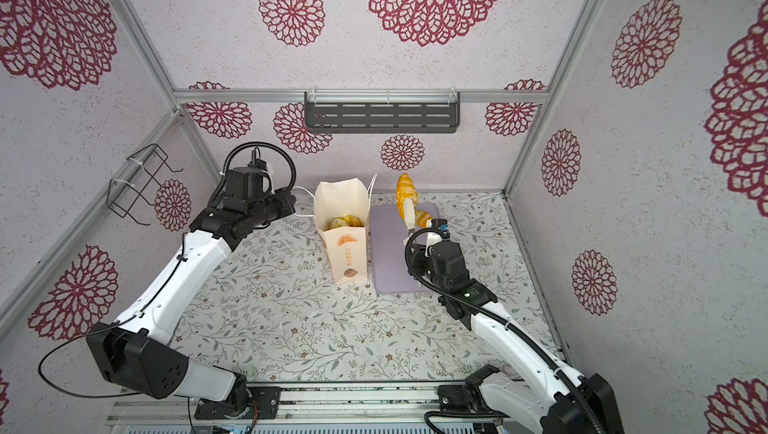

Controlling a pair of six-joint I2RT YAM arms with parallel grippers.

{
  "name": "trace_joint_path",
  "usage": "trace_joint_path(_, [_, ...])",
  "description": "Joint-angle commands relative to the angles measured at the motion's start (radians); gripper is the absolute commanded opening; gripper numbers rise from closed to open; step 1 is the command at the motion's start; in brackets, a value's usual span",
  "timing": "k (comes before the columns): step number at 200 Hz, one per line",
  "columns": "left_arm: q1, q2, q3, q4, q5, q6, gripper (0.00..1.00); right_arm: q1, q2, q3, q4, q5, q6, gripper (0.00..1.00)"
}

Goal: Place the fake bread into the paper bag
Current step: 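Lift the striped bun with the tongs and carry it toward the bag, then lower the striped bun into the bag opening held by the left gripper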

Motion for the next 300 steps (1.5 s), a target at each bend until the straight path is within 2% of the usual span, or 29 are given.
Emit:
trace_joint_path(1, [0.001,-0.015,-0.002,0.023,-0.001,0.003,0.0,0.023,-0.056,0.075,0.091,0.03,0.0,0.0])
trace_joint_path(108, [0.001,-0.012,-0.002,0.023,0.002,0.004,0.0,0.141,-0.094,0.132,0.116,0.09,-0.072,0.0])
trace_joint_path(187, [0.001,-0.011,-0.002,0.025,0.005,0.002,0.0,0.182,-0.103,0.148,0.15,0.089,-0.091,0.0])
trace_joint_path(300, [0.001,-0.009,-0.001,0.023,0.005,0.003,0.0,0.259,-0.027,0.199,0.165,0.084,-0.105,0.0])
